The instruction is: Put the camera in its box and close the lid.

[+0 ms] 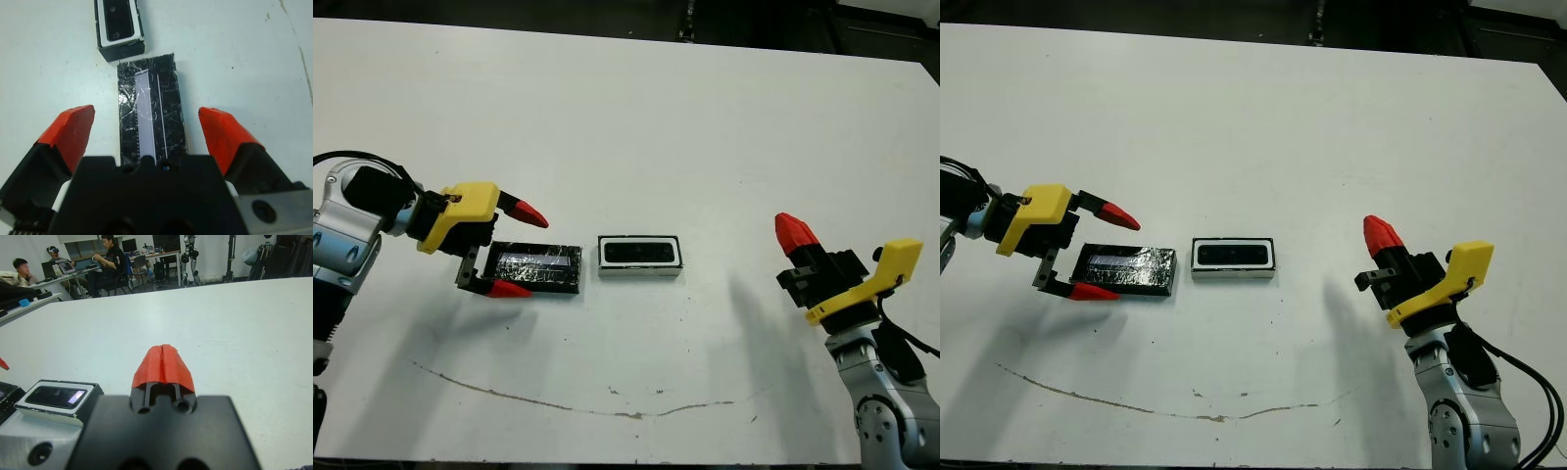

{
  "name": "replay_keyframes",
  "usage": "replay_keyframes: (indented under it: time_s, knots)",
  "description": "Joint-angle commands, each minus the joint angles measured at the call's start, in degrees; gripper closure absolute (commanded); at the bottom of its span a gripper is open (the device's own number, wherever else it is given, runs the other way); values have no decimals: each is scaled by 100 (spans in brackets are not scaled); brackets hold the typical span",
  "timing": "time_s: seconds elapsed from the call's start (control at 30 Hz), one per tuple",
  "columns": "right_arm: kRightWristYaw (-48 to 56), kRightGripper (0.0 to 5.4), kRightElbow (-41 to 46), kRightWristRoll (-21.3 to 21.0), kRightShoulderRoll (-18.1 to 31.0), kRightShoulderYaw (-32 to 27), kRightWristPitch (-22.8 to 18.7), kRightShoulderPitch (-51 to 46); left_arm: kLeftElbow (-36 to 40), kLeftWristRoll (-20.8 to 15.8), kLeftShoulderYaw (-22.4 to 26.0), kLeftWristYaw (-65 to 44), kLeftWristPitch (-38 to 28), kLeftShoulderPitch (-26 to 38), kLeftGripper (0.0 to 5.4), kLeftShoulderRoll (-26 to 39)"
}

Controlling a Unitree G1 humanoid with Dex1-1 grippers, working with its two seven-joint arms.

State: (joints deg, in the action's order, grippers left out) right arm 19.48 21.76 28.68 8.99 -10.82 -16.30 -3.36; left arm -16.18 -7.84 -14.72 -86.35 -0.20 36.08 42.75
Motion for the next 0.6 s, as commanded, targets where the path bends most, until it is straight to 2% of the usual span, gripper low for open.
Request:
replay_keyframes:
  time_s: [0.03,0.27,0.43,0.53,0.6]
  knots:
    - [18,539,32,1,117,3,-53,-92,-135,90,-24,1,-154,-4,0,-10]
    - [57,539,-6,45,131,1,-57,-78,-282,148,-50,35,1,-4,0,-15]
    - [80,539,-17,54,151,1,-65,-71,-459,68,14,-25,-187,-44,0,-70]
    - [83,539,-12,62,160,-1,-89,-70,-516,-60,98,56,139,-121,0,-120]
    - [98,539,-25,77,161,-1,-80,-68,-494,-153,131,89,594,-145,0,-130]
